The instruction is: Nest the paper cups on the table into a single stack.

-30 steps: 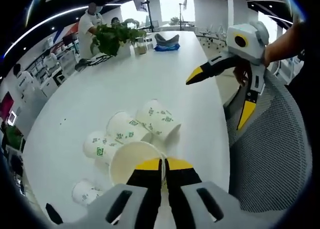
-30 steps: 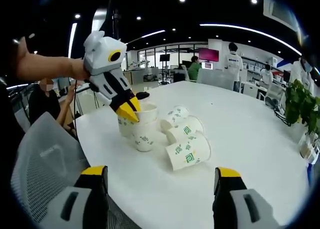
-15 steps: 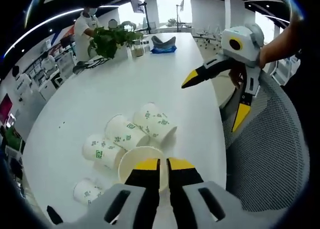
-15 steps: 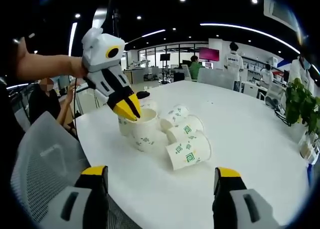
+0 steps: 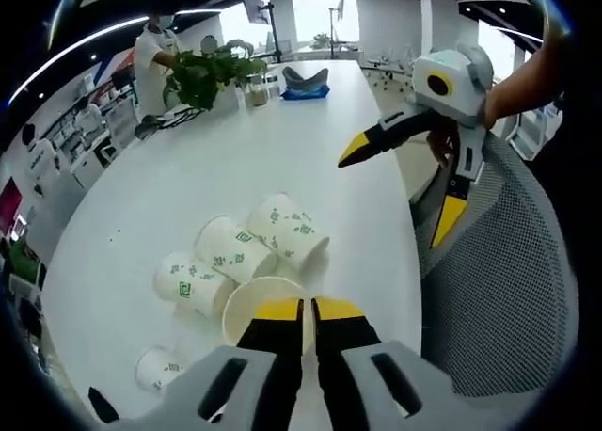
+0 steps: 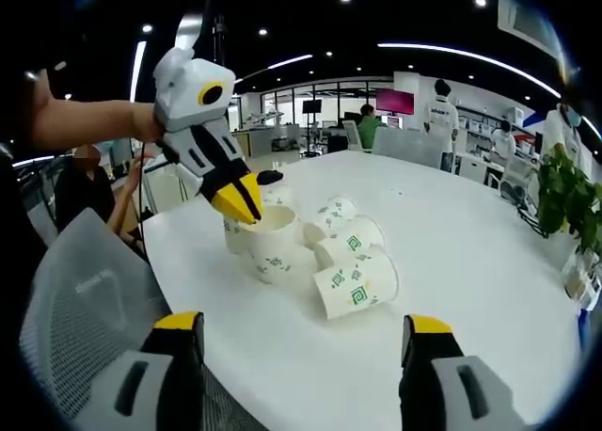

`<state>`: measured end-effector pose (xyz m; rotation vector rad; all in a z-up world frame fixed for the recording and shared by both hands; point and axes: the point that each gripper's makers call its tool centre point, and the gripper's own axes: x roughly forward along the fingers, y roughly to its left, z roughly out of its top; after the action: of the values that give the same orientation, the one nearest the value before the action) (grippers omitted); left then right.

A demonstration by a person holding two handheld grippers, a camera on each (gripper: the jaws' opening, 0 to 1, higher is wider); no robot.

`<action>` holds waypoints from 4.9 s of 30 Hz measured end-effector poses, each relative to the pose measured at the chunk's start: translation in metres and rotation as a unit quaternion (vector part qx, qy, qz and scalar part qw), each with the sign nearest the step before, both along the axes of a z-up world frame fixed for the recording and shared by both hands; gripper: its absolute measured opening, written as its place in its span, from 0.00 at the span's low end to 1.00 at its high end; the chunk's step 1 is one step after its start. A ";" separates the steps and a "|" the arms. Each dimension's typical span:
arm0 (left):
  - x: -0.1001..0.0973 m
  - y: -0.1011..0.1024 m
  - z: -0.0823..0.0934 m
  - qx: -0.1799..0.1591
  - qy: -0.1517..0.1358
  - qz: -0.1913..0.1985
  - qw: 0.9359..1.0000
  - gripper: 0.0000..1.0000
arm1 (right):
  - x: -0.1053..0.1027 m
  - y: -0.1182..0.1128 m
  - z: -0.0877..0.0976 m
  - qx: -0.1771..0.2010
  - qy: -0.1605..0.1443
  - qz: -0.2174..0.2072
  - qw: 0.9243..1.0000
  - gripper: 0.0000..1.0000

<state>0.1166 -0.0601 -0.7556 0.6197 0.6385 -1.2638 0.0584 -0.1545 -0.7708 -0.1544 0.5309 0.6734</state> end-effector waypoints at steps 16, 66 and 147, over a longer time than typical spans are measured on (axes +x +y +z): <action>-0.002 0.002 -0.012 0.011 0.010 0.002 1.000 0.00 | -0.001 0.000 -0.001 0.001 0.003 0.001 1.000 0.86; -0.017 0.092 0.024 -0.144 -0.024 0.217 0.965 0.53 | 0.056 -0.008 0.015 0.014 -0.001 0.054 0.998 0.76; -0.061 0.114 -0.010 -0.210 -0.021 0.278 0.937 0.77 | 0.081 0.007 -0.012 0.199 0.194 0.090 0.957 0.04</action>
<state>0.0553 0.0541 -0.7654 0.0910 0.4428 -0.8096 0.1396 -0.1478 -0.7827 0.3185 0.7505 0.9828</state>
